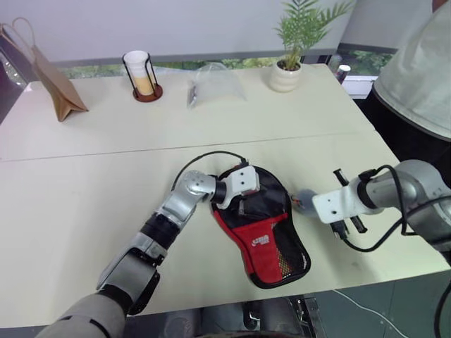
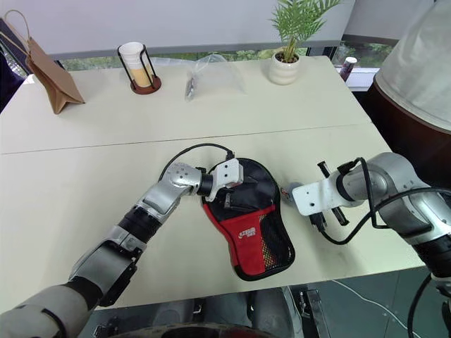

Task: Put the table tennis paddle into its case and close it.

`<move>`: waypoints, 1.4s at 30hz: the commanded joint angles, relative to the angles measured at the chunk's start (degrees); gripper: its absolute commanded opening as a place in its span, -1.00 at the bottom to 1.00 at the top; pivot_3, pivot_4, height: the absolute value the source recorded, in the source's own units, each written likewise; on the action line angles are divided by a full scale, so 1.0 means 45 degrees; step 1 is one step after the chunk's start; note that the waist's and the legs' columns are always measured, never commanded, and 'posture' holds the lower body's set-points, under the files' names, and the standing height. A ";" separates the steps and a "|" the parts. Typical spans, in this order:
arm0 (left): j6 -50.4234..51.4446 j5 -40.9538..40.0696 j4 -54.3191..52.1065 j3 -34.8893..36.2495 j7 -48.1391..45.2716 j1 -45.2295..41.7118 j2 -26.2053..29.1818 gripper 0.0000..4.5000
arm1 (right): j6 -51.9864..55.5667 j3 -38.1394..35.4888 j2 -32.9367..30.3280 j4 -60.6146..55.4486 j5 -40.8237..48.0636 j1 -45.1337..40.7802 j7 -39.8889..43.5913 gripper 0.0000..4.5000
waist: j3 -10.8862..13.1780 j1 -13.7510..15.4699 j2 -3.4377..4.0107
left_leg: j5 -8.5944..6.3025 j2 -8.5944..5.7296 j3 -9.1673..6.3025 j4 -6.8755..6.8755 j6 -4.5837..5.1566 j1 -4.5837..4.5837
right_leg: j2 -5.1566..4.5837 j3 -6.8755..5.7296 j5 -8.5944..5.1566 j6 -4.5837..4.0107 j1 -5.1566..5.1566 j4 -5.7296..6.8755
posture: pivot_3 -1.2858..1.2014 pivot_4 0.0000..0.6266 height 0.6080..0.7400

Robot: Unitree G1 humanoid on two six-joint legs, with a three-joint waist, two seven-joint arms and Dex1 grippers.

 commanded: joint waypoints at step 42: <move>-0.0342 0.0889 0.2025 -0.0072 0.0379 0.0118 0.0114 0.86 | -0.0661 -0.2220 -0.2036 -0.0205 0.1750 0.1499 -0.0097 -0.79 | -0.0092 -0.0050 -0.0095 | -0.0005 -0.0036 -0.0058 -0.0001 -0.0005 0.0057 | -0.0028 -0.0019 -0.0009 0.0010 0.0090 -0.0055 | 0.03 -0.52 1.00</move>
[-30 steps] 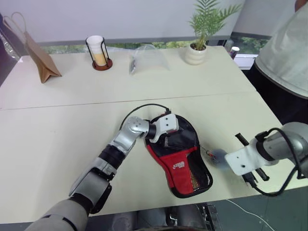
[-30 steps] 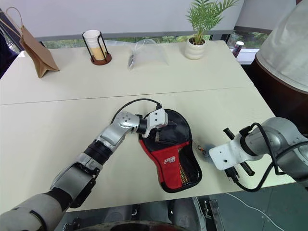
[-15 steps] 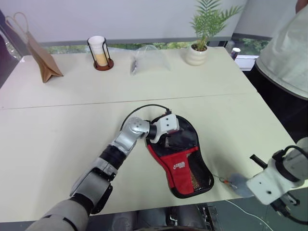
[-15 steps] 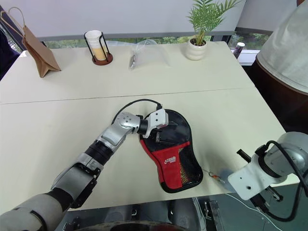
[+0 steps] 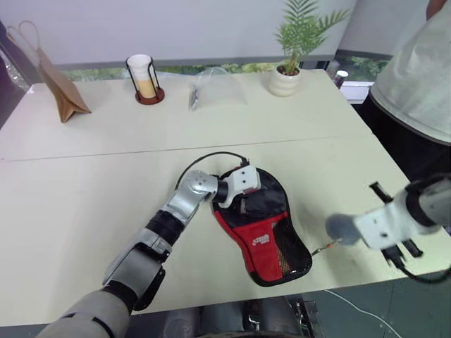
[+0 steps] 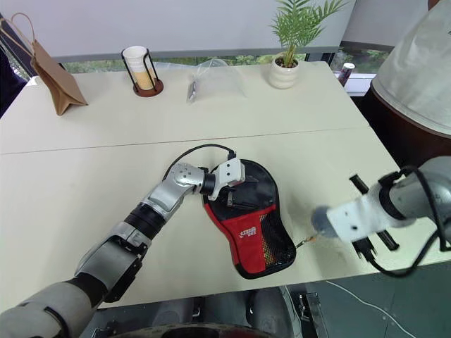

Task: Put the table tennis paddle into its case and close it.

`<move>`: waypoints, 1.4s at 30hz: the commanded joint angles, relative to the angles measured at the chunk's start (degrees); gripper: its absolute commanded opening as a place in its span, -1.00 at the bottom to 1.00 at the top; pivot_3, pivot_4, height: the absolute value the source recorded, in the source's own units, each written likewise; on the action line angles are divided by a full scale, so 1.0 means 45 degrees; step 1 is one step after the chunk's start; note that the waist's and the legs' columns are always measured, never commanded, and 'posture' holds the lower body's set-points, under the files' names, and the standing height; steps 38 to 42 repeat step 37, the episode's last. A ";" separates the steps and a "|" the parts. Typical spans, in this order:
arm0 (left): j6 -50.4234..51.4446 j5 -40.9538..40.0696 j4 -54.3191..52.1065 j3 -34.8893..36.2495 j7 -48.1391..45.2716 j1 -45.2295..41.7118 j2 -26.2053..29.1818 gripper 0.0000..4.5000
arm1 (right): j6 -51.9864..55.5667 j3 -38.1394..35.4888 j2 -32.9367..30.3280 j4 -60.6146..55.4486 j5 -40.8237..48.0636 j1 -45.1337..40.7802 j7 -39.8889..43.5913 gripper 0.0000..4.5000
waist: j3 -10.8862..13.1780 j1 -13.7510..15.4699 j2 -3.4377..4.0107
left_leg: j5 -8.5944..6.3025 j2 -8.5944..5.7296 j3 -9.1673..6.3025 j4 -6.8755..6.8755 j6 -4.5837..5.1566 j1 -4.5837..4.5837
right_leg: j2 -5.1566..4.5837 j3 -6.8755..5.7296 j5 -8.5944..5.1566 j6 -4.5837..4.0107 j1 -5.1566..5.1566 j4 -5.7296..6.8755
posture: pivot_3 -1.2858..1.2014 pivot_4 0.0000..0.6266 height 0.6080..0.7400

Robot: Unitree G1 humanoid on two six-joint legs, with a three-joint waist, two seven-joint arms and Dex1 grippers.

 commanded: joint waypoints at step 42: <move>0.9272 -0.7658 -1.1800 0.7899 -0.0146 0.4049 0.7528 0.86 | 1.0602 -0.1808 0.3537 0.0539 0.7746 -0.4875 -0.0574 0.96 | 0.0130 -0.0029 0.0122 | 0.0007 0.0063 0.0074 -0.0014 0.0004 -0.0119 | 0.0115 0.0124 0.0075 -0.0035 -0.0229 0.0111 | 0.03 -0.52 1.00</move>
